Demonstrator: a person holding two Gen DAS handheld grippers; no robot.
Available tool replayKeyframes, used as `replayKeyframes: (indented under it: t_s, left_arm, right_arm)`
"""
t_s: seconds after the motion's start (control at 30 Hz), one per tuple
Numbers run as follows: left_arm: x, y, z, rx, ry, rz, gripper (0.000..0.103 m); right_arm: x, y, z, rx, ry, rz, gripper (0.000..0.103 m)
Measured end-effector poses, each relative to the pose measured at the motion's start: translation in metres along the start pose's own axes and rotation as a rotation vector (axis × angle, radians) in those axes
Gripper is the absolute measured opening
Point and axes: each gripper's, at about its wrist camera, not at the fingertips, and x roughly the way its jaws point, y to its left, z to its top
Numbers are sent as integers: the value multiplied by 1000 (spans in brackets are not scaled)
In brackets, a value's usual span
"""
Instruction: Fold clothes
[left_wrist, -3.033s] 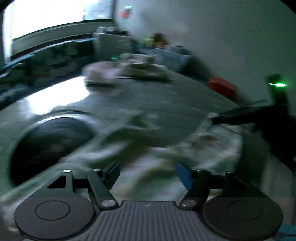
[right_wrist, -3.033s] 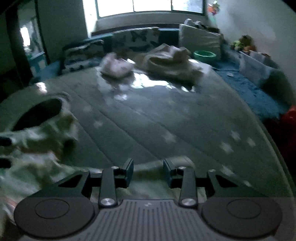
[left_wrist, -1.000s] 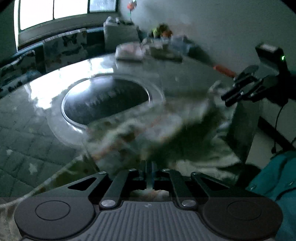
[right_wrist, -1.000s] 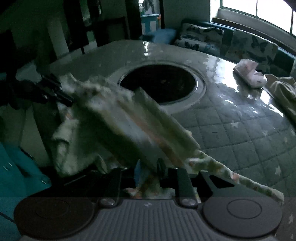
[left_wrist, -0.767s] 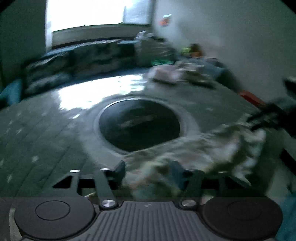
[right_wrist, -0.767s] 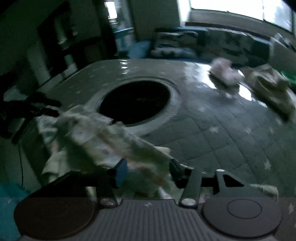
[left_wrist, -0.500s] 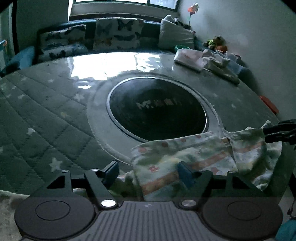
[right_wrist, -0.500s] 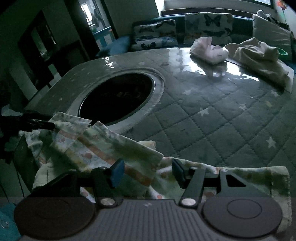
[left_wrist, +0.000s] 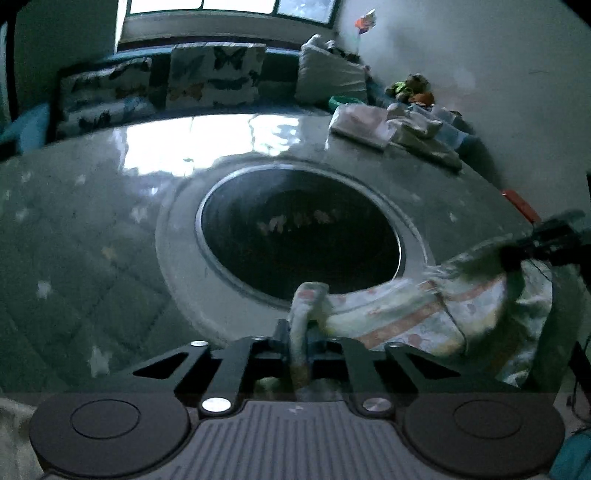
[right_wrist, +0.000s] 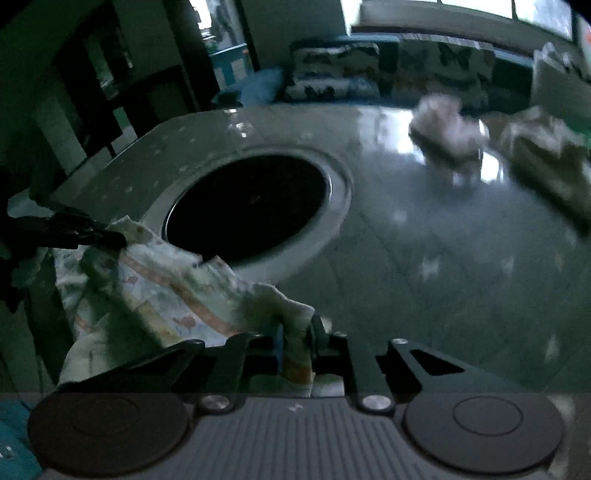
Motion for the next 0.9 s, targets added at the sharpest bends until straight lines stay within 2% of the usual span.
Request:
replayKeyframes:
  t_s: [0.27, 0.43, 0.5, 0.53, 0.6, 0.7, 0.73, 0.77, 0.8, 0.83, 0.9]
  left_arm:
    - [12, 11, 52, 70, -92, 99, 5]
    - [42, 28, 73, 61, -147, 209, 5]
    - [62, 35, 73, 32, -141, 239, 6]
    - [72, 37, 71, 22, -130, 248, 6]
    - [91, 39, 67, 14, -102, 272, 6]
    - [102, 41, 62, 9, -79, 293, 9]
    - [103, 44, 63, 2, -78, 297, 12]
    - [103, 47, 63, -4, -77, 301, 15]
    - [104, 49, 63, -10, -76, 305, 21]
    - [105, 52, 63, -17, -74, 309, 25]
    - [105, 55, 64, -35, -74, 309, 27]
  right_arm:
    - [21, -2, 66, -121, -80, -88, 10]
    - [58, -23, 88, -63, -114, -171, 11]
    - [79, -33, 91, -22, -111, -201, 14]
    - [88, -36, 90, -10, -106, -219, 20]
    - [108, -42, 84, 9, -86, -248, 21]
    - [115, -44, 81, 9, -91, -284, 21]
    - [113, -41, 81, -1, -98, -282, 25]
    - [110, -38, 82, -11, -106, -278, 34]
    - [108, -34, 83, -20, -108, -261, 39]
    - [108, -29, 85, -27, -108, -231, 43]
    - [110, -21, 84, -35, -95, -175, 44]
